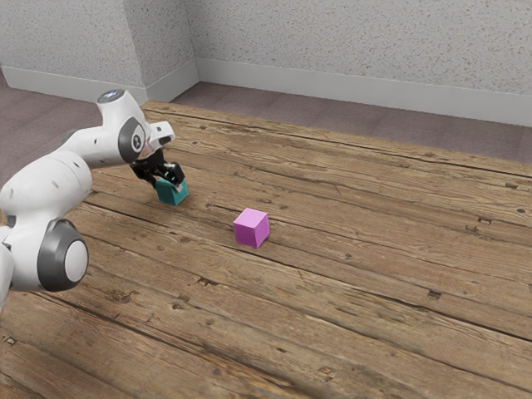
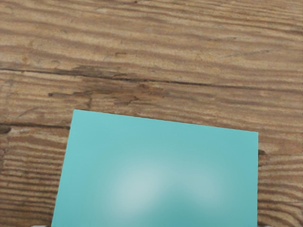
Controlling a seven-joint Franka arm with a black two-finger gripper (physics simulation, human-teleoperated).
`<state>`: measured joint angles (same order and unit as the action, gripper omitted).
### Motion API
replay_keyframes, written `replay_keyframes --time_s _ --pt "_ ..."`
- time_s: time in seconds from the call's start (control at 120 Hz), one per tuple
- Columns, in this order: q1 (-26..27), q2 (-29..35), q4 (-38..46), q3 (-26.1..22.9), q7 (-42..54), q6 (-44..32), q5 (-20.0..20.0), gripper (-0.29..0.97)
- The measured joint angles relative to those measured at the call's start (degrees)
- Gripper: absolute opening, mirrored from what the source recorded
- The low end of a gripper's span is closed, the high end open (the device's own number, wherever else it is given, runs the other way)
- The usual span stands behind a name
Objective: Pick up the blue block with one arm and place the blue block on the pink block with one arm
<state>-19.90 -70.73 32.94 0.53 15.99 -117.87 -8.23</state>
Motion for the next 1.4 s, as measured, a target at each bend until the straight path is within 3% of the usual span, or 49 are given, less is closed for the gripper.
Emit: replay_keyframes --time_s 0.242,0.508,0.958,1.108,1.4 --pt "0.0 0.0 0.0 0.0 0.1 -0.1 -0.3 0.42" --pt "0.0 0.4 0.2 0.1 -0.2 -0.2 -0.1 0.36" --pt "1.1 12.4 8.5 0.4 -0.9 1.6 1.0 0.25" --pt "3.0 20.1 18.1 -0.3 -1.4 2.1 1.1 0.24" --pt "9.2 37.0 43.7 -0.4 -2.8 -5.1 1.5 0.21"
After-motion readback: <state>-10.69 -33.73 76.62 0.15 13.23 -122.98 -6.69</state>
